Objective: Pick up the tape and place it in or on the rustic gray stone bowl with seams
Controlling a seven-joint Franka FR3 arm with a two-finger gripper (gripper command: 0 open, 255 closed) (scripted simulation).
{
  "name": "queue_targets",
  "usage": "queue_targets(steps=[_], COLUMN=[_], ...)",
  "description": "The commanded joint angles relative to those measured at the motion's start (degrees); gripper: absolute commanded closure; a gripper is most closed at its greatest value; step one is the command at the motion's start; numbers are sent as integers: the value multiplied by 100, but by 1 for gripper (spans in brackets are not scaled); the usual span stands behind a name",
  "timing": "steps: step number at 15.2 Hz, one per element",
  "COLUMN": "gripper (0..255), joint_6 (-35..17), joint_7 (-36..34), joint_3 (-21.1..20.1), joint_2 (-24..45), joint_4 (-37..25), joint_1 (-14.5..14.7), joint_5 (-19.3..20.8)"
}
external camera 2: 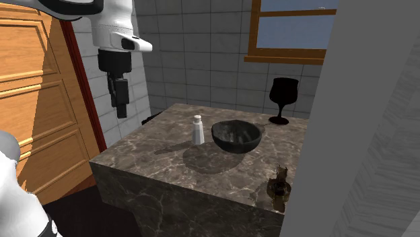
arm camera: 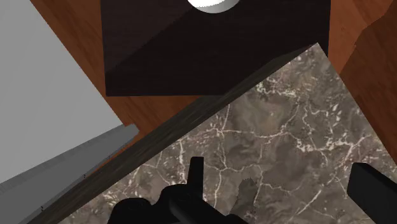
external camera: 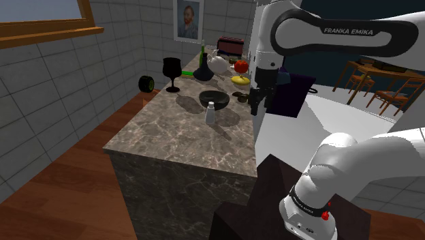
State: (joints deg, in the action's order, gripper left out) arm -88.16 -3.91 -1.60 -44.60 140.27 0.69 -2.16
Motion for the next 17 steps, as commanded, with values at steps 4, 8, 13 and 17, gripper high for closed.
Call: queue_targets(steps=[4,8,13,17], gripper=[0,0,0,0], joint_6=[-312,-706,-1132,-1396], joint_7=[340,783,1333,1789], joint_3=[317,720,1197,1549], joint_2=[415,1043,1923,2690], joint_4=[-118,-377,-859,-1370], joint_1=[-140,-298,-441,-528], joint_5=[205,404,514,473])
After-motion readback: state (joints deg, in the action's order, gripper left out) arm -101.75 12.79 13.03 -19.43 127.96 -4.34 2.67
